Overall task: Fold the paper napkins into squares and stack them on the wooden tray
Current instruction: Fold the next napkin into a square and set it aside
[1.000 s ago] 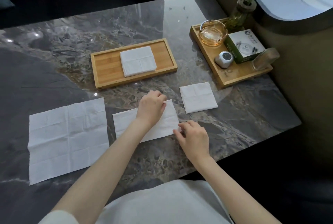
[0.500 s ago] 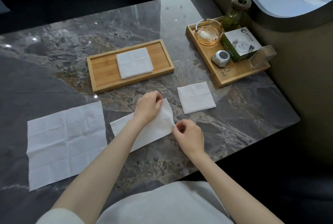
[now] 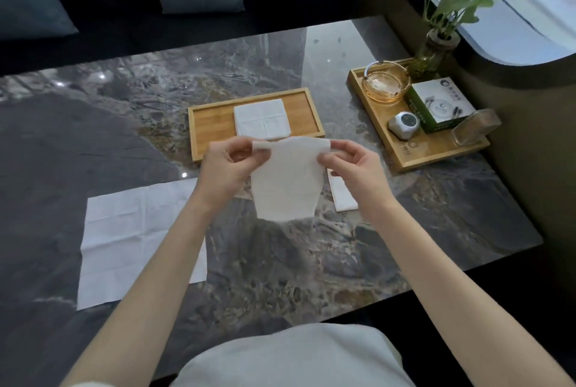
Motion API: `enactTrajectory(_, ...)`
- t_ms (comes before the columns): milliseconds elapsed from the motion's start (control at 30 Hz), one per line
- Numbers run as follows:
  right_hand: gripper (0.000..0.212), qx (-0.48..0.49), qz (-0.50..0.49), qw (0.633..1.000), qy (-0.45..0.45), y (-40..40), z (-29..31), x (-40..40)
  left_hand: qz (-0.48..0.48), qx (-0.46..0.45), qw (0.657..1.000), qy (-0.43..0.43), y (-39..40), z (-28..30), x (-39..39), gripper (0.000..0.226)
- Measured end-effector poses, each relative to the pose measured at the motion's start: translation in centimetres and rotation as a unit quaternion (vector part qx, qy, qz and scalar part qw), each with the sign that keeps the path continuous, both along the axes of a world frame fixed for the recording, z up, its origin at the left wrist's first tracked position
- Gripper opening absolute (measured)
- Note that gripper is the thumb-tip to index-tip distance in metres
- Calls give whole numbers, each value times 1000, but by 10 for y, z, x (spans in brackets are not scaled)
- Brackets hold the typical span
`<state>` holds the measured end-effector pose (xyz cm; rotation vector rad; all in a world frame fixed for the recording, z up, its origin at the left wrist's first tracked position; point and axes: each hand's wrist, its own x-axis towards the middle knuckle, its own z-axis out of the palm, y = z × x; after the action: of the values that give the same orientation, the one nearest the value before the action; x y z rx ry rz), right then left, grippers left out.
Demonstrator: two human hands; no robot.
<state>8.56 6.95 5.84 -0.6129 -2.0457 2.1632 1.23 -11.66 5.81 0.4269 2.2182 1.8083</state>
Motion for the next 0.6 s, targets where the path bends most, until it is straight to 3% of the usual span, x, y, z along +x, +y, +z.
enactTrajectory(133,17,5,78,995,61,0,18,5,2,66,998,2,-16,25,20,13)
enactTrajectory(267,19,35,167,984,53,-2,12,22,-16,36,999,-3,-35,22,44,15)
enactTrajectory(400,25,86,209,974,-16,-6,-17,44,-23,-37,996,-72,-49,-15,73,14)
enactTrajectory(600,6,154,258,947,-117,-12,-61,62,-10,-107,984,-139,-55,-55,99,21)
